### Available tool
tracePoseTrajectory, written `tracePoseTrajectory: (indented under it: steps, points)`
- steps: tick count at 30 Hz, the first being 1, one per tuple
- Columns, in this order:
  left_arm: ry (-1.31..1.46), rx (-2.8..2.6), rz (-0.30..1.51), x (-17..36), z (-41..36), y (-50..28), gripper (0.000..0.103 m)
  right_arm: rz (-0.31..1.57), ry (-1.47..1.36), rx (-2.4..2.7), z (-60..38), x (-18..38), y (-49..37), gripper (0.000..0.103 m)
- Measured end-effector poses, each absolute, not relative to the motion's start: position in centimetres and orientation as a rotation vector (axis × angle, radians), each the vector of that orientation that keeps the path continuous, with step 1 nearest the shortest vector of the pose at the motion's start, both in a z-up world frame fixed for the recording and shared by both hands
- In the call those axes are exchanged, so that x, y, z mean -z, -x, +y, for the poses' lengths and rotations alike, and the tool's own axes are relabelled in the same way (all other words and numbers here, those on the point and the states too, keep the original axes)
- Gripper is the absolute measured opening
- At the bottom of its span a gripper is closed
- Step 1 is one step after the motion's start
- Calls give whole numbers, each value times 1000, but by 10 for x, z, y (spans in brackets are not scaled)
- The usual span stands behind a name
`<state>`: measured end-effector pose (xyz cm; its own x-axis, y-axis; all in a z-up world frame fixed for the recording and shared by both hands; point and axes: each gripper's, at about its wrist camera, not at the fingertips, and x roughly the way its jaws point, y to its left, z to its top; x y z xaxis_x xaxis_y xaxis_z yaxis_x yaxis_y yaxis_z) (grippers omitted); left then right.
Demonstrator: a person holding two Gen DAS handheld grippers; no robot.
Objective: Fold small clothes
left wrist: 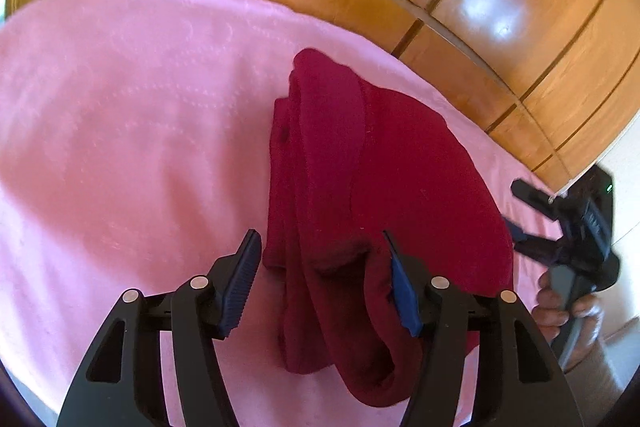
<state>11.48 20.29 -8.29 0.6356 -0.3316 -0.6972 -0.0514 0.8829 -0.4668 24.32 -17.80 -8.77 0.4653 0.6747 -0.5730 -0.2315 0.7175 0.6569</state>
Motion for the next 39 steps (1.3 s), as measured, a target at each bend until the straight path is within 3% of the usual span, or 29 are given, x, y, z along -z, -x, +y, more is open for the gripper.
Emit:
tracePoseTrajectory:
  steps: [4,6,8,10,12,15,18,22,29,35,39]
  points:
    - [549,230,881,96,211,-120,57,973,-559,-629,-170,104,-252,87]
    - [565,254,881,99,214,-122,55,984,-577,-681,-163,109,-257,72]
    - [580,276,883,103,217,-125,53,1001,-595,-709,-154,113,-265,72]
    - [616,294,884,108,221,-127,50,1011,-575,-704,-146,114,-270,64]
    - [611,300,881,105,220,-127,43,1003,-547,-706,-144,106,-266,48]
    - [587,323,865,96,216,-119,36,955,-498,-711,-145,84,-253,39]
    - [591,358,844,83,208,-115,26,904,-463,-715,-148,64,-236,37]
    - [582,451,805,60,172,-122,26,789,-465,-698,-179,26,-209,36]
    - [447,673,827,27,36,-175,26,644,-452,-497,-291,-15,-178,36]
    - [241,757,941,34,-101,-222,26,637,-527,-233,-399,14,-164,36]
    - [28,675,1005,66,-151,-222,27,786,-561,-82,-435,79,-155,46]
